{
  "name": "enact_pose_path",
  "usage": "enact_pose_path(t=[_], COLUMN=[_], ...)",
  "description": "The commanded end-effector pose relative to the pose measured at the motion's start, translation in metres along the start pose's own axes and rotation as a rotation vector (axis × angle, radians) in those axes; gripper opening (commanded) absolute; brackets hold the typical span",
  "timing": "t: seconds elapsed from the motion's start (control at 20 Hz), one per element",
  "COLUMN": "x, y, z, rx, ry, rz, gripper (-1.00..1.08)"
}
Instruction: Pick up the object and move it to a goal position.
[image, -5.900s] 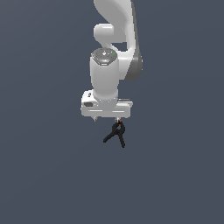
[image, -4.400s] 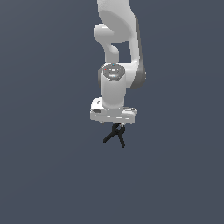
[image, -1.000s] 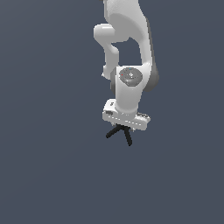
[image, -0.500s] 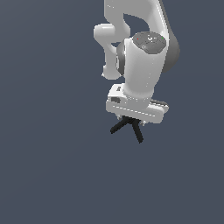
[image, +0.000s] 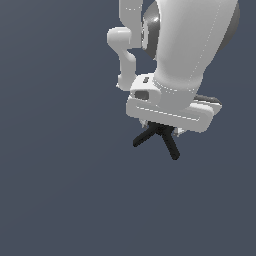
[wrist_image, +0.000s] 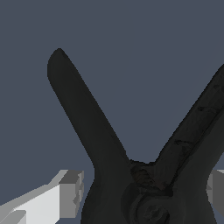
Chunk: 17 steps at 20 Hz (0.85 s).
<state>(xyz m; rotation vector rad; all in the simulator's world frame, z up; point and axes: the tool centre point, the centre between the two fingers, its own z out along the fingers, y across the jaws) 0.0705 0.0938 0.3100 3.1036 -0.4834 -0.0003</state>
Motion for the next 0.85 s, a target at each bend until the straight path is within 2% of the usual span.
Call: enact_pose_path(t=[0.0, 0.4, 0.8], x=[0.004, 0.011, 0.014], y=[-0.004, -0.013, -0.015], z=[-0.015, -0.040, -0.047], rx=[0.000, 0.000, 0.000], ry=[0.001, 0.000, 0.000], rz=[0.000, 0.000, 0.000], gripper=[-1.00, -1.00, -1.00])
